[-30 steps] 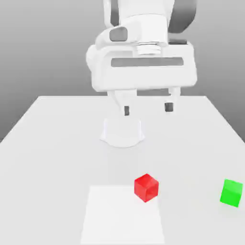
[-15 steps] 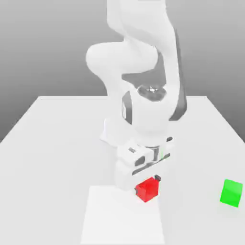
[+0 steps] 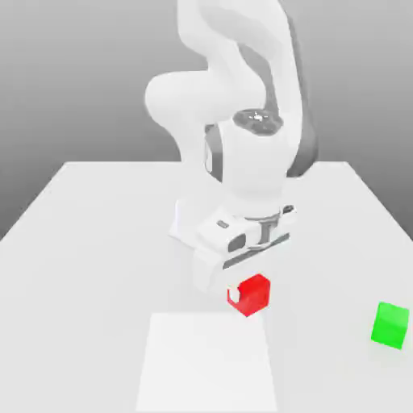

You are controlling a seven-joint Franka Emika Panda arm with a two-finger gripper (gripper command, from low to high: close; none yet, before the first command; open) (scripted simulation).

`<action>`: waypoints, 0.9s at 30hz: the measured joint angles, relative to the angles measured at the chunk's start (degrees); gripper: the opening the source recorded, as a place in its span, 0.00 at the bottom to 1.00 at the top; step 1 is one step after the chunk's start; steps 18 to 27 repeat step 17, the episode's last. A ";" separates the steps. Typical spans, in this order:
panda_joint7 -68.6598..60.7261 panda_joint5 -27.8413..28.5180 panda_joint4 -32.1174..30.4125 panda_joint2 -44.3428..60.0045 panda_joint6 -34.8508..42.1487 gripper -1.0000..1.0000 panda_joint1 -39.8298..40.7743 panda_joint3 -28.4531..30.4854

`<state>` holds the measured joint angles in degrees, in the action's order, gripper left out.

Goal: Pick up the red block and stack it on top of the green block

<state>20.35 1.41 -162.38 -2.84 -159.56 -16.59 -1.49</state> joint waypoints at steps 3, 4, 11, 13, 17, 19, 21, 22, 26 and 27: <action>1.12 0.88 5.91 2.35 3.61 0.00 -6.04 -2.56; 1.40 1.01 7.96 3.26 4.76 0.00 -7.56 -3.73; 3.10 2.16 18.36 12.18 6.42 0.00 -16.04 -8.23; 4.32 3.82 18.77 16.23 2.83 0.00 -16.71 -7.35; 4.71 4.36 18.87 17.58 1.60 1.00 -16.99 -6.98; 4.71 4.36 18.87 17.58 1.60 1.00 -16.99 -6.98; 4.71 4.36 18.87 17.58 1.60 1.00 -16.99 -6.98; 4.71 4.36 18.87 17.58 1.60 1.00 -16.99 -6.98; 4.71 4.36 18.87 17.58 1.60 1.00 -16.99 -6.98; 4.71 4.36 18.87 17.58 1.60 1.00 -16.99 -6.98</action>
